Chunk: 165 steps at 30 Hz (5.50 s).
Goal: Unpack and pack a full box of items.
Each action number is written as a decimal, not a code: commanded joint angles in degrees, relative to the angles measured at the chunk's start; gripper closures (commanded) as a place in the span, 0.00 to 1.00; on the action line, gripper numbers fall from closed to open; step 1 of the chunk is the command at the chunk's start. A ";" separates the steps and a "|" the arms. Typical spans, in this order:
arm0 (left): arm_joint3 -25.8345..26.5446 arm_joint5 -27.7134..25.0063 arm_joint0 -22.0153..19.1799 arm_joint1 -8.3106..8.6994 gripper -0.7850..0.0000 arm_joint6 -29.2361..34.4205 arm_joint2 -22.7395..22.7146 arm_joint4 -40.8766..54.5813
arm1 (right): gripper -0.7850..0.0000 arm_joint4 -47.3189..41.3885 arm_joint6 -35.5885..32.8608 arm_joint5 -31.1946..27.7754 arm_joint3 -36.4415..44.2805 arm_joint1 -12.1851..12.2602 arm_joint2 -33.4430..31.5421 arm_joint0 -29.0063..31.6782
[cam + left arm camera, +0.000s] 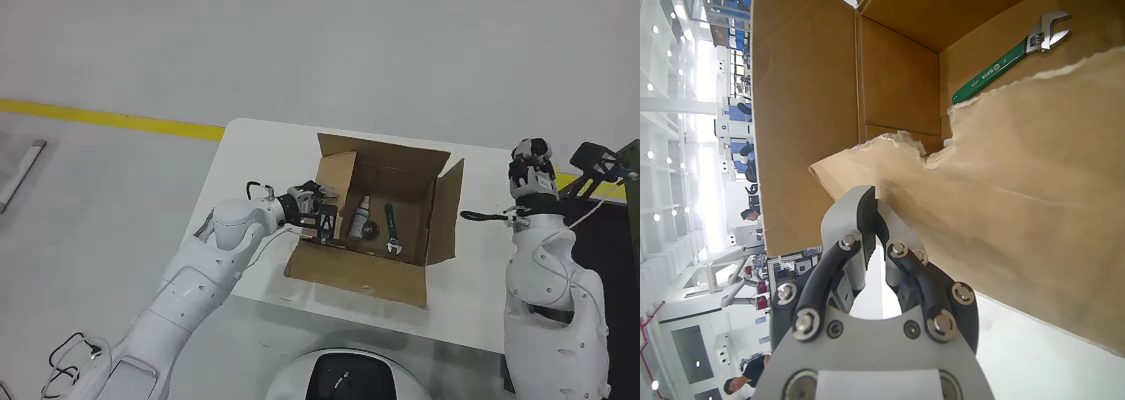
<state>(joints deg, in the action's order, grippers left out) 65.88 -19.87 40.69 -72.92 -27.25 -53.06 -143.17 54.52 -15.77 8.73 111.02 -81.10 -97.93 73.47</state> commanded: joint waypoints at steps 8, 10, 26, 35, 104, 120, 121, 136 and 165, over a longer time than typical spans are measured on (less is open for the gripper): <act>0.53 -1.32 0.49 0.21 1.00 -0.57 0.93 -1.11 | 1.00 -3.76 -1.80 -4.94 -5.04 0.71 -4.39 5.96; 0.62 -1.29 0.47 0.23 1.00 -0.41 1.00 -1.23 | 1.00 -4.94 -2.03 -5.80 -6.35 0.72 -3.69 6.22; -0.12 -4.35 -0.18 0.21 1.00 0.73 1.97 -1.05 | 1.00 -13.26 -4.19 -12.95 -15.44 0.34 7.80 1.04; -0.87 -5.14 -0.65 0.30 1.00 0.66 2.66 -1.95 | 1.00 -12.68 -4.88 -13.65 -18.20 0.58 10.41 -0.78; 15.01 2.48 9.32 6.27 0.00 0.97 -12.58 -4.50 | 1.00 -10.88 2.11 -6.59 -24.12 1.33 19.02 -10.32; 18.70 5.41 15.50 9.62 0.00 -19.46 -20.61 -4.09 | 1.00 -10.58 1.78 -7.90 -18.82 1.88 17.99 -8.18; 18.70 5.41 15.50 9.62 0.00 -19.46 -20.61 -4.09 | 1.00 -10.58 1.87 -7.90 -18.80 1.88 18.03 -8.18; 18.61 6.15 19.26 12.16 0.00 -32.54 -24.94 -7.44 | 1.00 -10.85 1.93 -7.96 -19.44 2.03 18.48 -7.86; 13.97 14.87 17.23 11.59 0.00 -36.54 -11.15 -5.55 | 1.00 -8.59 1.30 -7.19 -16.72 3.19 14.55 -6.16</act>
<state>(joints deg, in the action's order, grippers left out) 80.25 -5.30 58.89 -61.11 -64.48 -64.72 -149.60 45.60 -14.50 1.28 93.81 -78.01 -82.83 67.03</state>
